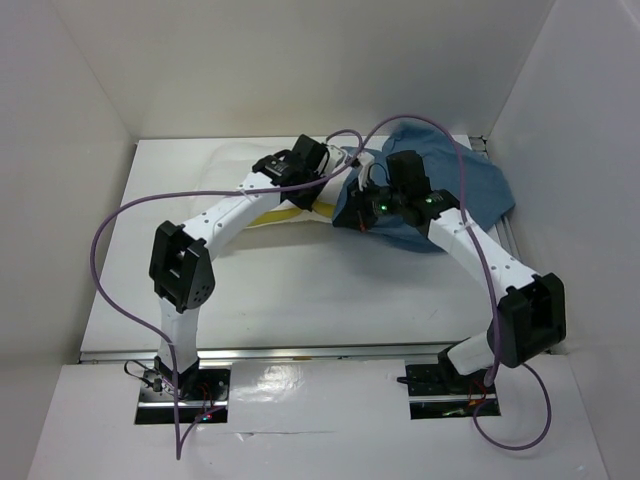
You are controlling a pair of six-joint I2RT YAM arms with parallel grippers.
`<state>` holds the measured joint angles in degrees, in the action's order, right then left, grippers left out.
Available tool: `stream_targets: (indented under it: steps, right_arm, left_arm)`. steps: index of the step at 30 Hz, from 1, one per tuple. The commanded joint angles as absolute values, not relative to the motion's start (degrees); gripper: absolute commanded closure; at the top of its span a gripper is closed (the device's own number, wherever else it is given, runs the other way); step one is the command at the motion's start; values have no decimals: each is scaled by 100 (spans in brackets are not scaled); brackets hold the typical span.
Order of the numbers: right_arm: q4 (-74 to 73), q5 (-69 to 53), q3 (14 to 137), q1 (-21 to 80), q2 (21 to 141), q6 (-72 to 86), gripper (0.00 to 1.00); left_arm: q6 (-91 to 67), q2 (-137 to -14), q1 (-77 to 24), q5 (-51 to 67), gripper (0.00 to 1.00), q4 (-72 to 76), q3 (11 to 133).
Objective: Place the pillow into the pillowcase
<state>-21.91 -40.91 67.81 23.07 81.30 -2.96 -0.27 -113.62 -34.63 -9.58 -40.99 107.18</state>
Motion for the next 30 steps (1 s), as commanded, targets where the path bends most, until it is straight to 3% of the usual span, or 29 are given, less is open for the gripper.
stream_targets:
  steps: [1,17,19,23,27,30]
  right_arm:
    - [-1749,-4245,7487,2654,8296,131,100]
    - [-1283,-3797,7875,3067,8755,150,100]
    - [-1335,-3727,7823,3067,8676,149,95]
    - [-1414,-3376,7752,3067,8394,89,62]
    - [-1660,-2561,7752,3067,7999,-157,45]
    - [-1836,-1998,7752,2936,7517,-298,38]
  left_arm:
    - [-299,-11373,-3437,-959,100,-3876,11039]
    - [-623,-11374,-3437,-554,100,-3876,10714]
    - [-676,-11373,-3437,-431,100,-3876,10557]
    - [-799,-11320,-3437,-150,100,-3876,10266]
    - [-923,-11320,-3437,-27,100,-3876,10046]
    - [-923,-11320,-3437,140,99,-3981,9896]
